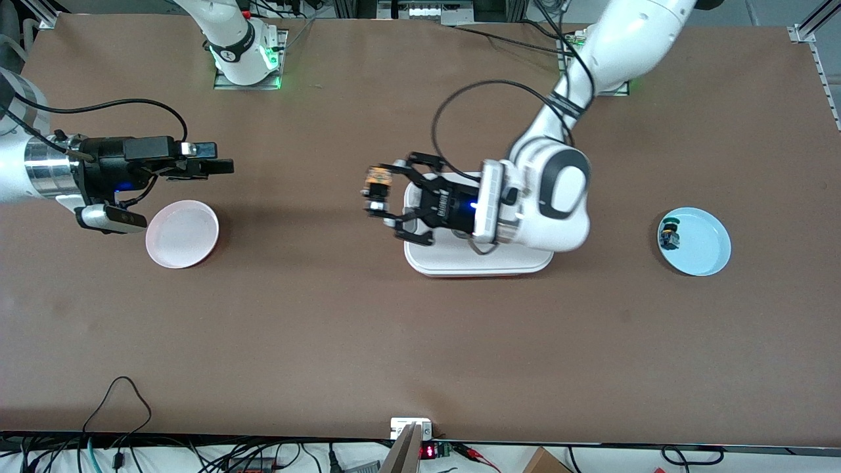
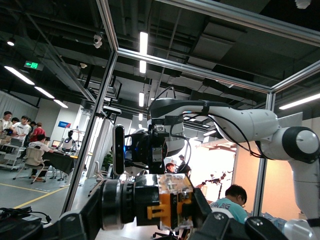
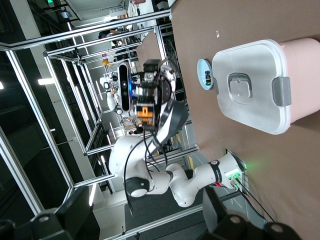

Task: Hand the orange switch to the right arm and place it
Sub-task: 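Lift the orange switch with the left gripper while the right gripper approaches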

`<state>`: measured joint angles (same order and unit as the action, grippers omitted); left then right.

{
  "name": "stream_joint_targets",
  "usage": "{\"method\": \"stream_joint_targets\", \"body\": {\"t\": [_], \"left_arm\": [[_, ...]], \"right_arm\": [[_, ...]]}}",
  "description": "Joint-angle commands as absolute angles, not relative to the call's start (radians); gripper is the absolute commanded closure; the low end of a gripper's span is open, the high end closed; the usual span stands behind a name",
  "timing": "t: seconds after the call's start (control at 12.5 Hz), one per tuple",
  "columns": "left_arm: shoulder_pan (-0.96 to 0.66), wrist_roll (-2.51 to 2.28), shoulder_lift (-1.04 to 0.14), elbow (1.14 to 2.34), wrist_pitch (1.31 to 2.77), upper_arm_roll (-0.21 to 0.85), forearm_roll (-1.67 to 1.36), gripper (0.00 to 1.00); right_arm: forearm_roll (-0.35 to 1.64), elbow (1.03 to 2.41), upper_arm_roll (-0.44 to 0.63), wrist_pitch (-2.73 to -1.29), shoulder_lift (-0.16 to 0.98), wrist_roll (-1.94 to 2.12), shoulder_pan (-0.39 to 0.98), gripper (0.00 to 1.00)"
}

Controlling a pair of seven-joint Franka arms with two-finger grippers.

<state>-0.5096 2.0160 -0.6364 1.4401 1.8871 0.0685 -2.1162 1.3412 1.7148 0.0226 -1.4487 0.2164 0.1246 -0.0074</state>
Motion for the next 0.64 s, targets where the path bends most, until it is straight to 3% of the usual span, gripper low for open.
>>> {"method": "stream_joint_targets", "body": {"t": [0.0, 0.24, 0.56], "left_arm": [[-0.621, 1.988, -0.632, 1.382, 2.052, 0.049, -2.207, 1.0], [-0.682, 1.962, -0.63, 1.336, 2.215, 0.049, -2.22, 1.0], [-0.7, 1.924, -0.63, 1.324, 2.235, 0.049, -2.214, 1.0]], "right_arm": [[1.413, 1.726, 0.023, -1.496, 0.218, 0.1, 0.053, 0.0], [1.465, 1.724, 0.023, -1.543, 0.232, 0.072, 0.104, 0.0], [1.463, 1.726, 0.023, -1.537, 0.253, 0.064, 0.106, 0.0]]}}
